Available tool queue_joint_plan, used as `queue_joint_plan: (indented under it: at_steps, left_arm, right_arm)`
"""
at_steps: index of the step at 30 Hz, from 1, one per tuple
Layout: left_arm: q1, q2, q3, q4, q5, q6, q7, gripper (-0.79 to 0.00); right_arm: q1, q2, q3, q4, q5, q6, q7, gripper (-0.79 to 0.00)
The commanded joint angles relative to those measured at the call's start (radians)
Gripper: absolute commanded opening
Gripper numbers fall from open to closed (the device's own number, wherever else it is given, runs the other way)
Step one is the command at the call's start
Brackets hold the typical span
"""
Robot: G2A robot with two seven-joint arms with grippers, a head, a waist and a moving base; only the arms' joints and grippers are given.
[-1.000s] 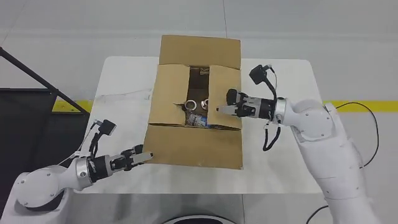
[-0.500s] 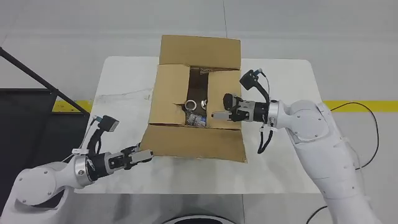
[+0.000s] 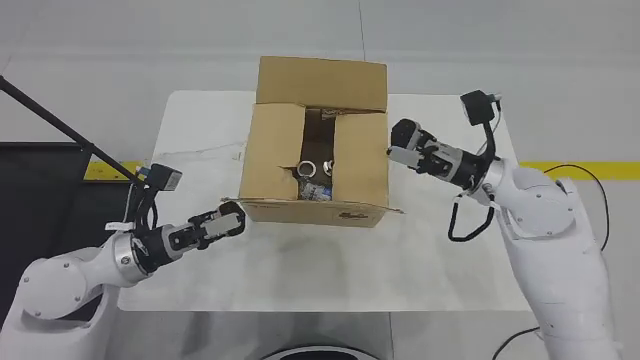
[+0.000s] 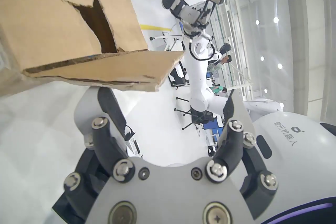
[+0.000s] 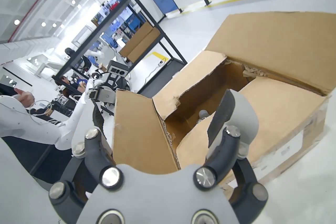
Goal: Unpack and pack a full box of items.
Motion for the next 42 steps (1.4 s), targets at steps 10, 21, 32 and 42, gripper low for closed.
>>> queue_joint_plan:
  at_steps: [10, 21, 32, 42]
  left_arm:
    - [-0.094, -0.001, 0.1, 0.022, 0.072, 0.064, 0.176, 0.0]
    - [-0.172, -0.002, 0.181, 0.079, 0.129, 0.149, 0.29, 0.0]
    - [-0.213, -0.002, 0.248, 0.103, 0.189, 0.176, 0.351, 0.0]
    - [-0.232, -0.002, 0.281, 0.117, 0.213, 0.187, 0.372, 0.0]
  right_arm:
    - [-0.029, 0.007, 0.041, -0.021, 0.013, -0.008, 0.019, 0.0]
    - [0.062, -0.013, -0.064, 0.118, 0.014, 0.143, -0.115, 0.0]
    - [0.337, -0.092, -0.309, 0.482, -0.075, 0.307, -0.403, 0.0]
    - [0.474, -0.16, -0.43, 0.714, -0.093, 0.325, -0.56, 0.0]
